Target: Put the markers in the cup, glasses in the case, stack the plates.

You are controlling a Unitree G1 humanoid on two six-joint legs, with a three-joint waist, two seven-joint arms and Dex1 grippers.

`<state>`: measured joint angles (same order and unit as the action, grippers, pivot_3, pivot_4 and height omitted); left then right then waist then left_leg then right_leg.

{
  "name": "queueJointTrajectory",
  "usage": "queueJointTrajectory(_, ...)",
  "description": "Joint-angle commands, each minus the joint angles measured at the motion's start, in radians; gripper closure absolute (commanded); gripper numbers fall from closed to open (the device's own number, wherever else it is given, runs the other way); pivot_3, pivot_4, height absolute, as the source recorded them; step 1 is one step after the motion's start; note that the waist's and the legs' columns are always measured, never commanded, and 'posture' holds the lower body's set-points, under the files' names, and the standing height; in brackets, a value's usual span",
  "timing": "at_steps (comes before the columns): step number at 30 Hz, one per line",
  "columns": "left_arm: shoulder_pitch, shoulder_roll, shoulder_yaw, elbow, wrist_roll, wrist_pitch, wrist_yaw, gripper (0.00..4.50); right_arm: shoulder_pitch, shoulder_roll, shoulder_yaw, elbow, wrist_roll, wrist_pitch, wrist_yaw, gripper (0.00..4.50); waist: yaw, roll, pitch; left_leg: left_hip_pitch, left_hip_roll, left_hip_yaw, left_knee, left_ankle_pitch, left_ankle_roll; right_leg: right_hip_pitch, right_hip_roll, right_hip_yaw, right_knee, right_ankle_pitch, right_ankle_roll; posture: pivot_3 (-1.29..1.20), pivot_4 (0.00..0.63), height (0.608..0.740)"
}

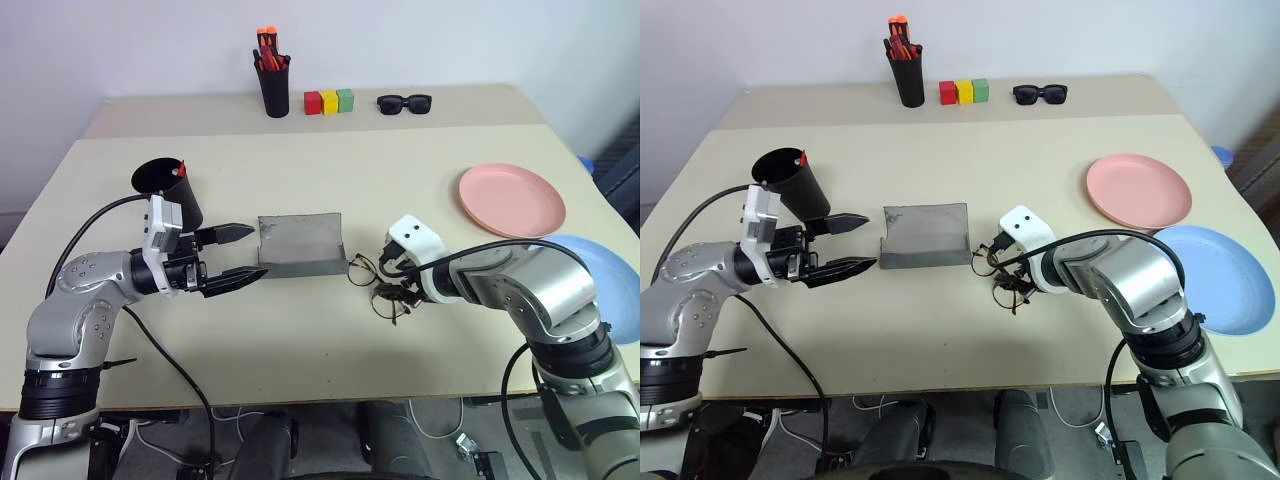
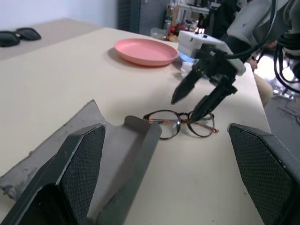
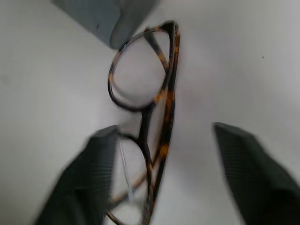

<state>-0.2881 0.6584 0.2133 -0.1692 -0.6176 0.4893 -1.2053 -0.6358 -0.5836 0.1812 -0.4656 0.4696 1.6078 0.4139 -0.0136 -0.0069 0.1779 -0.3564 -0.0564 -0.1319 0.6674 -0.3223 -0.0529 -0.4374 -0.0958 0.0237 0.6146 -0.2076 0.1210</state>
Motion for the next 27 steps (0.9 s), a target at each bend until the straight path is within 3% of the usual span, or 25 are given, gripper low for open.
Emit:
queueJointTrajectory(1,-0.004,0.004,-0.001,-0.034,-0.018,-0.017,0.017,0.19,-0.002,0.039,-0.063,0.0,0.037,0.007,-0.035,1.18,0.0,0.0,0.0,0.0,0.0,0.0,0.0,0.0,0.0,0.0,0.0,0.0,0.0,0.0,0.0,0.0,0.15,0.74)
queueJointTrajectory(6,-0.014,0.001,-0.017,-0.027,-0.01,-0.031,0.029,0.19,-0.006,0.002,-0.022,-0.004,0.043,0.007,-0.061,1.18,0.0,0.0,0.0,0.0,0.0,0.0,0.0,0.0,0.0,0.0,0.0,0.0,0.0,0.0,0.0,0.0,0.15,0.74)
queueJointTrajectory(9,-0.02,-0.002,-0.028,-0.027,-0.008,-0.037,0.04,0.19,-0.002,-0.01,-0.005,-0.011,0.053,0.007,-0.064,2.1,0.0,0.0,0.0,0.0,0.0,0.0,0.0,0.0,0.0,0.0,0.0,0.0,0.0,0.0,0.0,0.0,0.15,0.74)
queueJointTrajectory(14,-0.018,0.002,-0.036,-0.026,-0.011,-0.045,0.05,0.19,-0.007,-0.019,0.007,-0.01,0.07,0.007,-0.072,4.46,-0.002,0.0,0.0,0.0,0.0,0.0,0.0,0.0,0.0,0.0,0.0,0.0,0.0,0.0,0.0,0.0,0.15,0.74)
queueJointTrajectory(21,-0.022,0.009,-0.032,-0.017,-0.015,-0.045,0.061,0.19,-0.035,-0.046,0.006,-0.007,0.083,0.007,-0.06,4.46,-0.001,0.0,0.0,0.0,0.0,0.0,0.0,0.0,0.0,0.0,0.0,0.0,0.0,0.0,0.0,0.0,0.15,0.74)
queueJointTrajectory(27,-0.001,0.043,0.029,-0.016,-0.045,-0.019,0.08,0.19,-0.153,-0.156,-0.016,0.069,0.02,-0.102,-0.023,4.46,-0.002,0.0,0.0,0.0,0.0,0.0,0.0,0.0,0.0,0.0,0.0,0.0,-0.001,0.0,0.0,0.0,0.15,0.74)
